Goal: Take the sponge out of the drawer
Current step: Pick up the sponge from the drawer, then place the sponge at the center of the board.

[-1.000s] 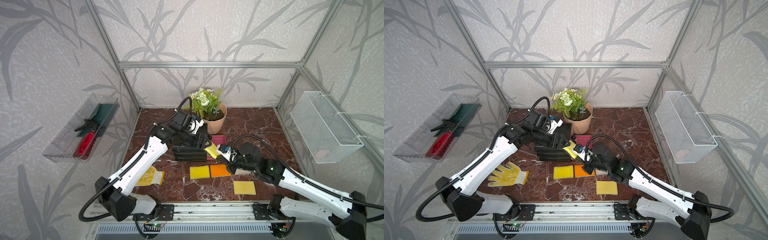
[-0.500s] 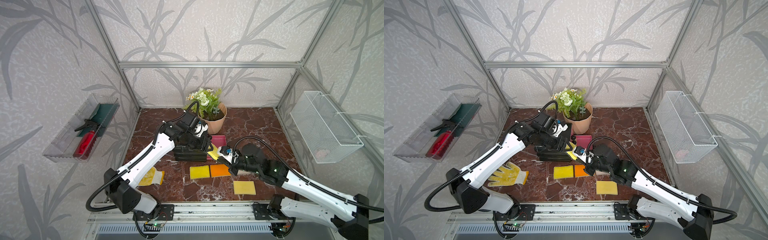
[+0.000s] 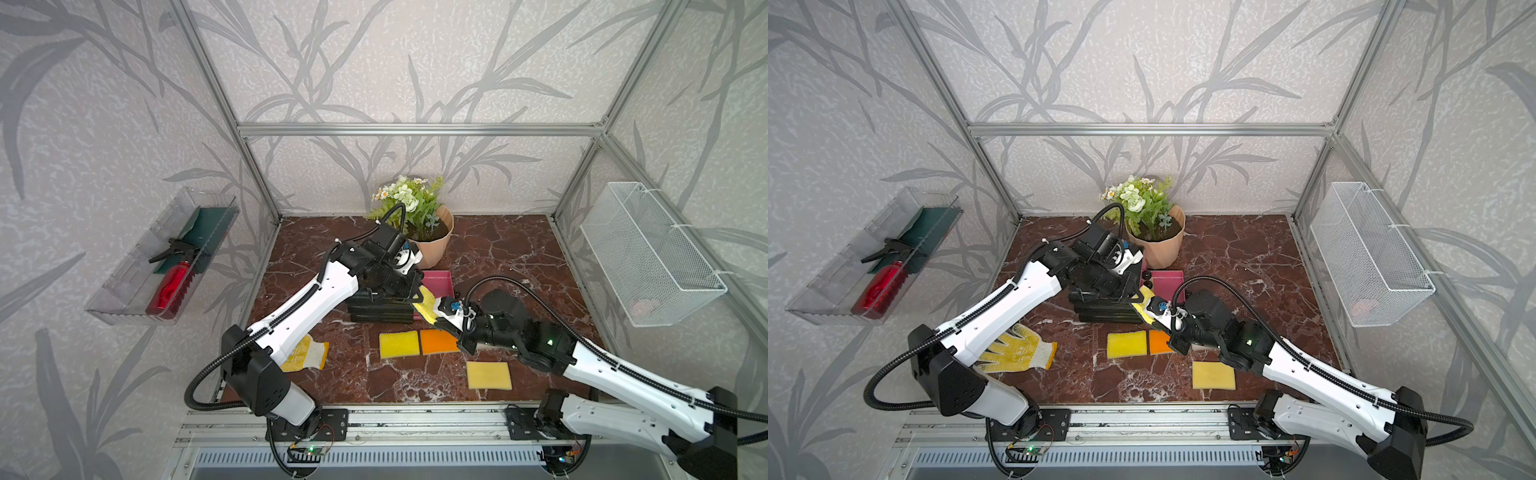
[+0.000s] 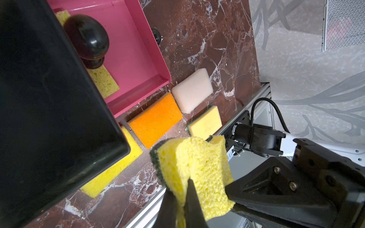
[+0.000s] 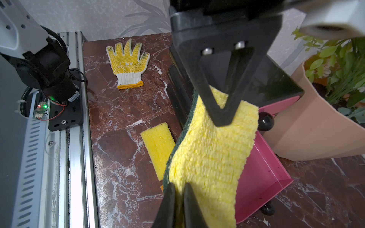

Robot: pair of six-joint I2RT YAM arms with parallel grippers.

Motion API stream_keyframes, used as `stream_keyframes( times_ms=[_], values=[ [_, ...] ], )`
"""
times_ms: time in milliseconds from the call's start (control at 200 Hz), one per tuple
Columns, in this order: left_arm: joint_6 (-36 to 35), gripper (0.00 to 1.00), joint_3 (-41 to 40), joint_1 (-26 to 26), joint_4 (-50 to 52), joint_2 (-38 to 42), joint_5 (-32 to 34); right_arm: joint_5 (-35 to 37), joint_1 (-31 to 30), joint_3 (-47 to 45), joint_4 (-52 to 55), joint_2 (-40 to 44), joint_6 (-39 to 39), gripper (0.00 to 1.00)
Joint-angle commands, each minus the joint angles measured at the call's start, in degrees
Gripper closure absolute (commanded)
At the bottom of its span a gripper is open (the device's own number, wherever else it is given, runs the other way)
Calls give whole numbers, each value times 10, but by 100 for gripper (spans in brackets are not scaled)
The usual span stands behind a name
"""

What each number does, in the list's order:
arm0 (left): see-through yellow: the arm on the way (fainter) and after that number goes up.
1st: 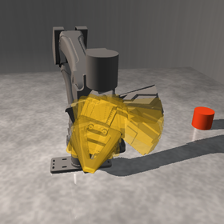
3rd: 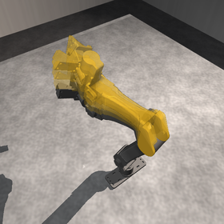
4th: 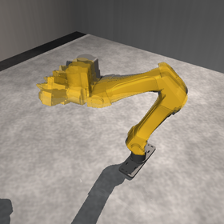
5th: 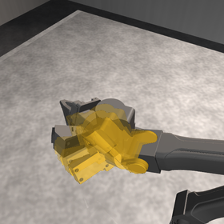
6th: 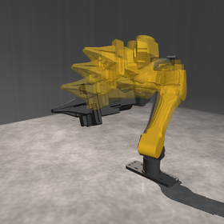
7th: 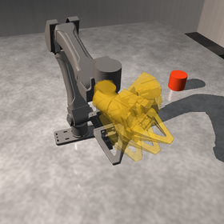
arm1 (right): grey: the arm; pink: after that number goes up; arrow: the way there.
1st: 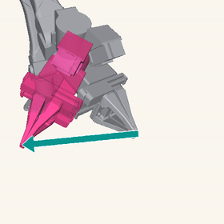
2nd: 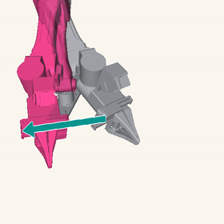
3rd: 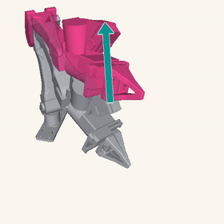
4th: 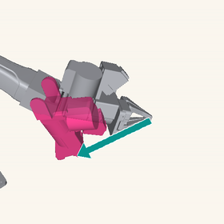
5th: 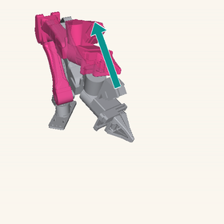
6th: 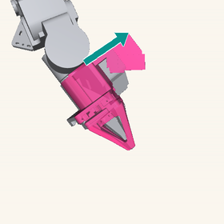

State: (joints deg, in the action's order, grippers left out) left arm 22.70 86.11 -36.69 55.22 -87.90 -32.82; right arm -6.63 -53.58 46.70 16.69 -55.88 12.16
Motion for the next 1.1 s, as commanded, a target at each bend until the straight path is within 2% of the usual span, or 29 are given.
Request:
stream_keyframes(
  times_ms=[0, 125, 270, 345, 545, 685, 820, 935, 1010, 1100],
  values=[
    [-6, 100, 12, -7, 15, 9, -2, 50, -2, 4, -18, 7, -12, 76],
    [17, 100, 8, -8, -6, 30, 22, 128, -2, 16, -4, 7, -44, 45],
    [84, 100, -61, -21, -110, 97, 58, 198, -1, 2, -38, 51, -80, 26],
    [123, 100, -112, -48, -168, 141, 118, 238, -1, -16, -61, 80, -104, 18],
    [250, 100, -275, -173, -319, 248, 327, 317, 1, -14, -43, 99, -165, 15],
    [319, 100, -364, -278, -394, 273, 465, 343, 3, -13, -20, 106, -222, 13],
    [378, 100, -415, -383, -454, 243, 601, 342, 4, -22, -12, 119, -245, 13],
    [435, 100, -462, -471, -542, 194, 746, 334, 4, -34, -10, 134, -259, 12],
    [466, 100, -480, -498, -596, 152, 788, 328, 5, -43, -10, 143, -264, 12],
    [495, 100, -471, -518, -599, 109, 817, 326, 5, -50, -5, 147, -264, 12]
  ],
)
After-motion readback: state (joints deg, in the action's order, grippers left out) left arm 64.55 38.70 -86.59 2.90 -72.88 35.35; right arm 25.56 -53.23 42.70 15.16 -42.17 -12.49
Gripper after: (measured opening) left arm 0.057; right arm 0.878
